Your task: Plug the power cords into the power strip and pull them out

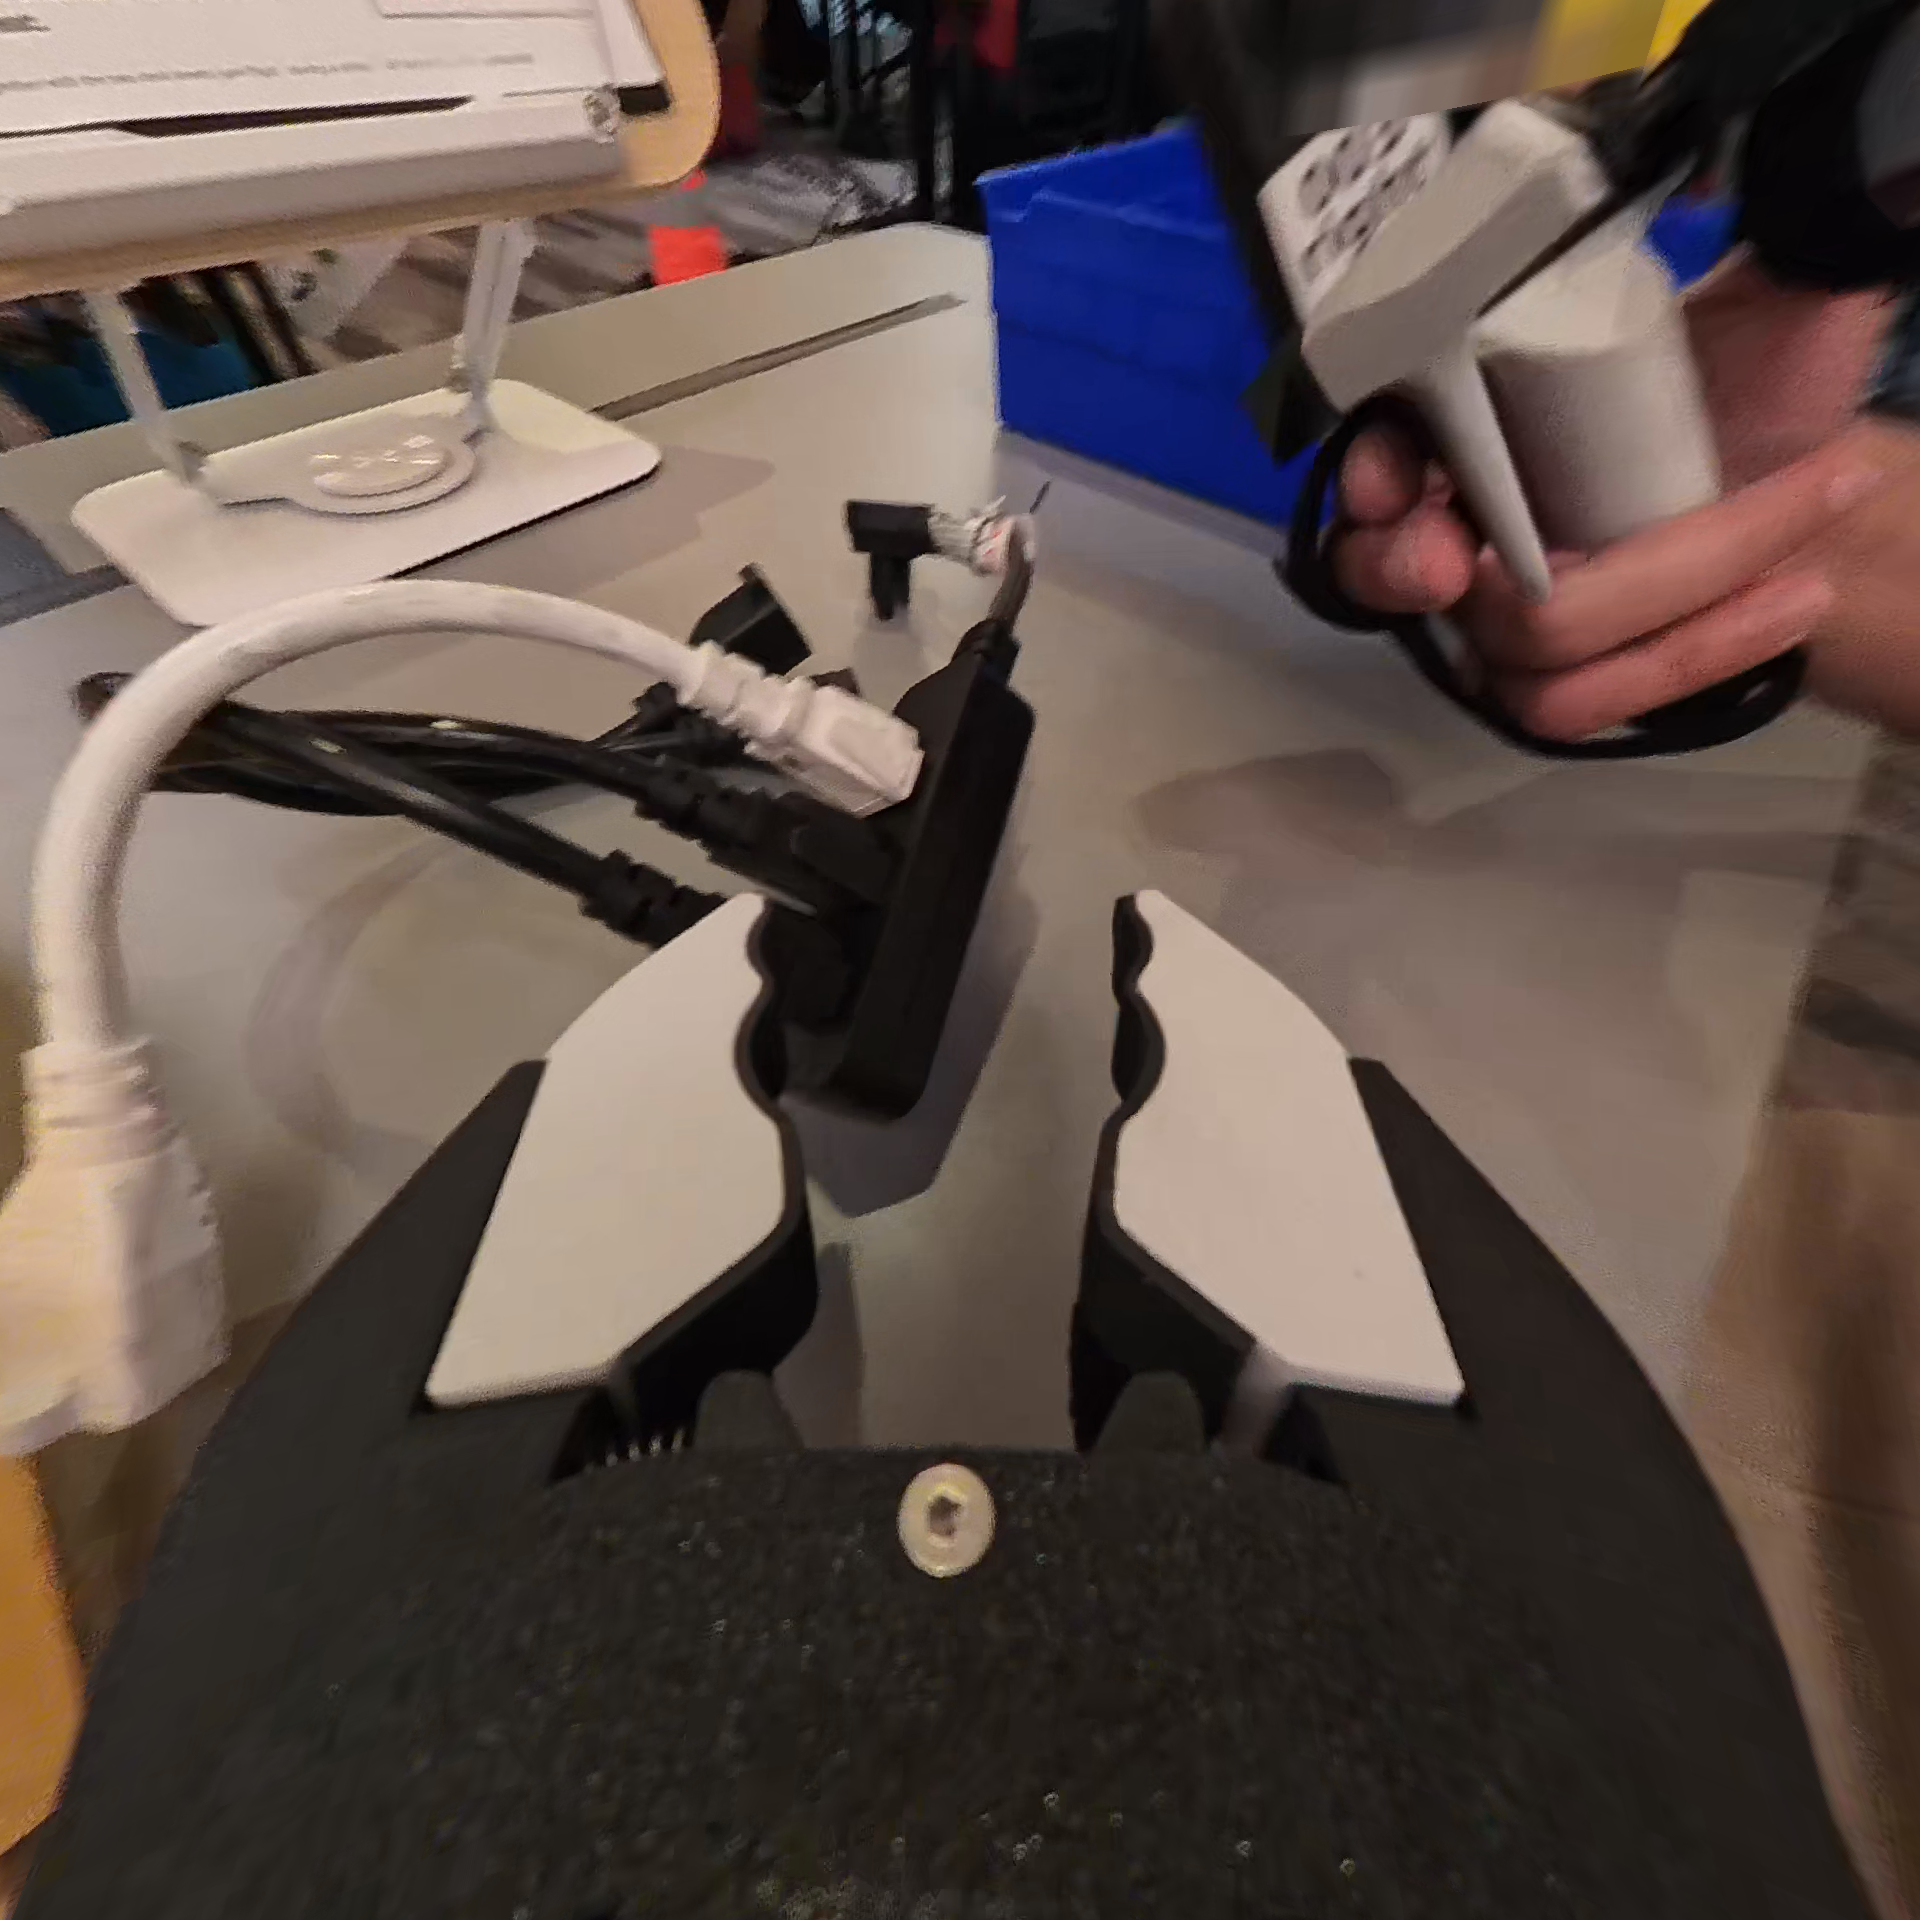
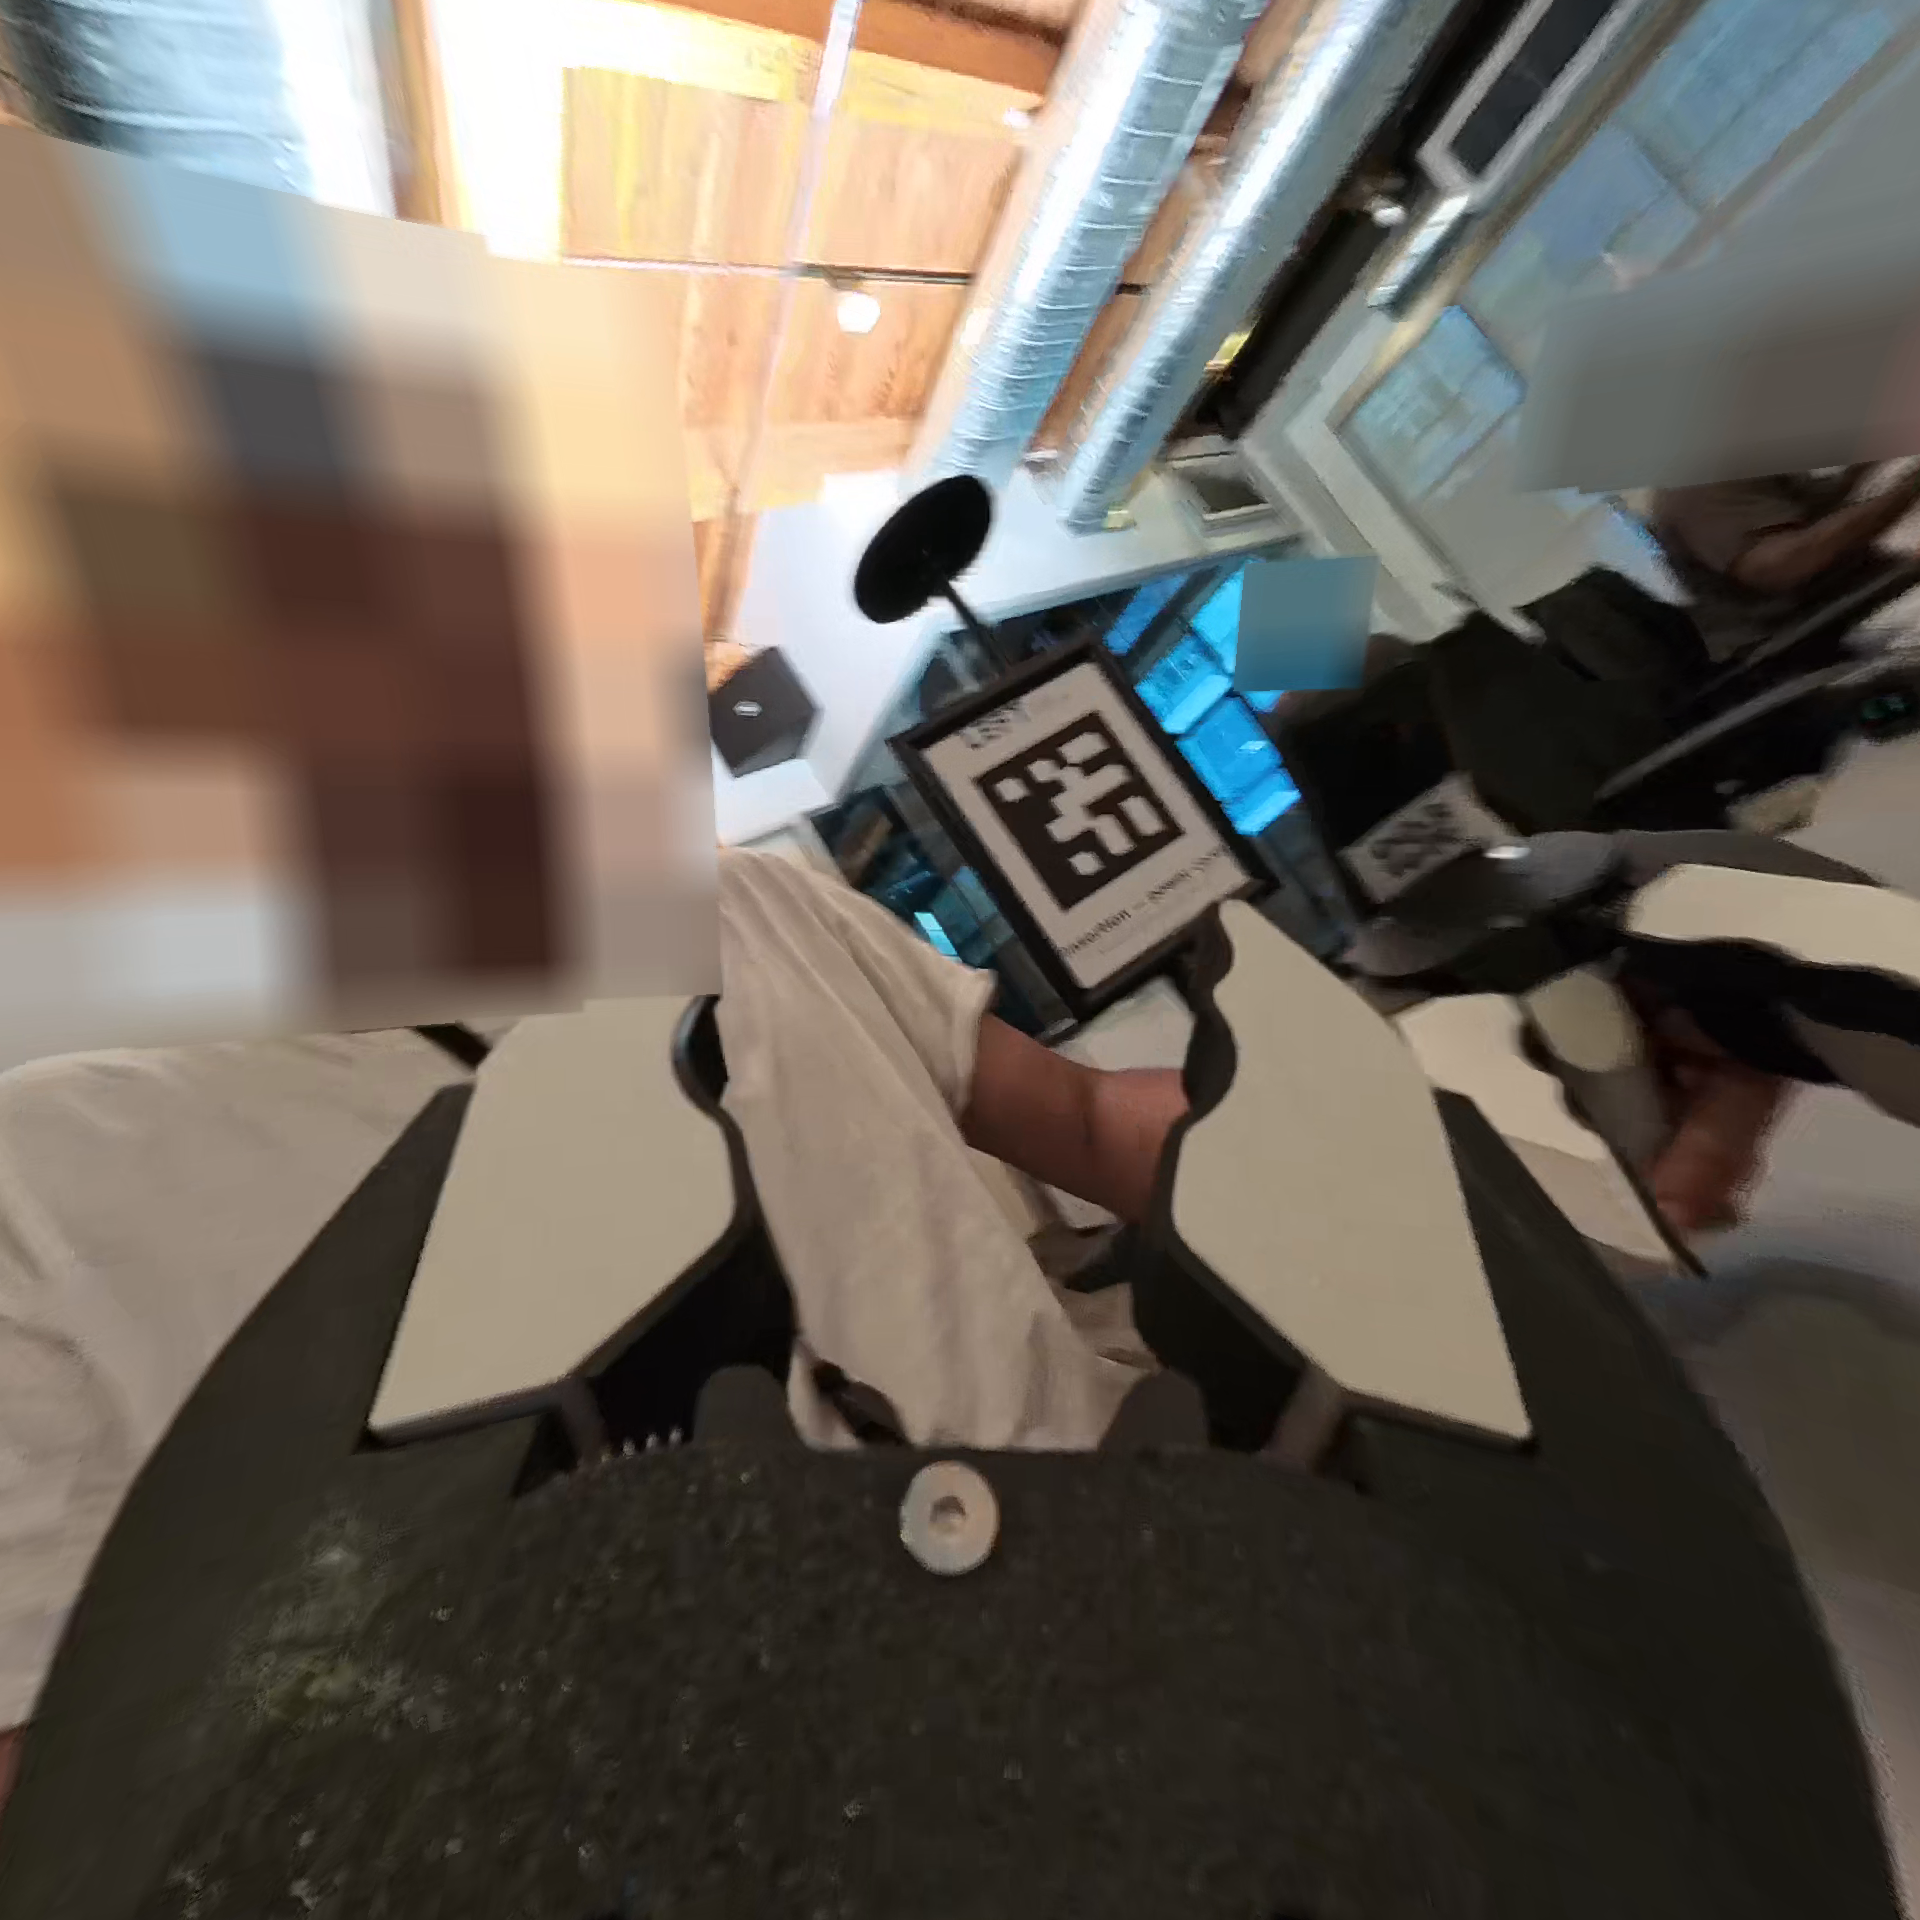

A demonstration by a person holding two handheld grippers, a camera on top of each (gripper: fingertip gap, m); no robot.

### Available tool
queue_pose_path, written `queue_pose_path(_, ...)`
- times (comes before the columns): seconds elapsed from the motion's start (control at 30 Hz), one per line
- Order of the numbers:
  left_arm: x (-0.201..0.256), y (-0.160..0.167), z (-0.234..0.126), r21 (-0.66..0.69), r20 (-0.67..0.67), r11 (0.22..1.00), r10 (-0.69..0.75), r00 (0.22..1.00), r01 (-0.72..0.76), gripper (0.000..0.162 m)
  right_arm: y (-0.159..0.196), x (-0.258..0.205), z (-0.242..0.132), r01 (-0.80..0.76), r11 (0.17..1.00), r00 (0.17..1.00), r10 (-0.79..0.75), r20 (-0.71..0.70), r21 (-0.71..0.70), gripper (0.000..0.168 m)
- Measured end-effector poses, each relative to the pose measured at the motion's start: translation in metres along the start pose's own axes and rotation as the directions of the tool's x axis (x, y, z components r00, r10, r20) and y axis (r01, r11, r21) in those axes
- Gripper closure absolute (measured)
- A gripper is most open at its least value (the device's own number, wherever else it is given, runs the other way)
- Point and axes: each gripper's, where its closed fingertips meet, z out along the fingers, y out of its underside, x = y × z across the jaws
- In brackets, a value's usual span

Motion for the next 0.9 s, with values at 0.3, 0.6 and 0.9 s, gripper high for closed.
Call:
queue_pose_path(0.3,-0.019,0.023,0.009,-0.177,0.171,0.977,0.149,0.974,-0.118,0.109,0.002,0.134,-0.125,0.023,0.567,0.202,-0.809,-0.552,-0.823,0.114)
queue_pose_path(0.6,-0.025,0.005,0.005,-0.141,0.177,0.987,0.102,0.979,-0.077,0.107,0.037,0.165,-0.125,-0.174,0.129,0.095,-0.985,-0.147,-0.976,0.117)
queue_pose_path(0.9,-0.061,-0.048,0.007,-0.255,0.189,0.960,0.165,0.968,-0.114,0.103,0.050,0.164,-0.130,-0.155,0.274,0.120,-0.948,-0.294,-0.949,0.126)
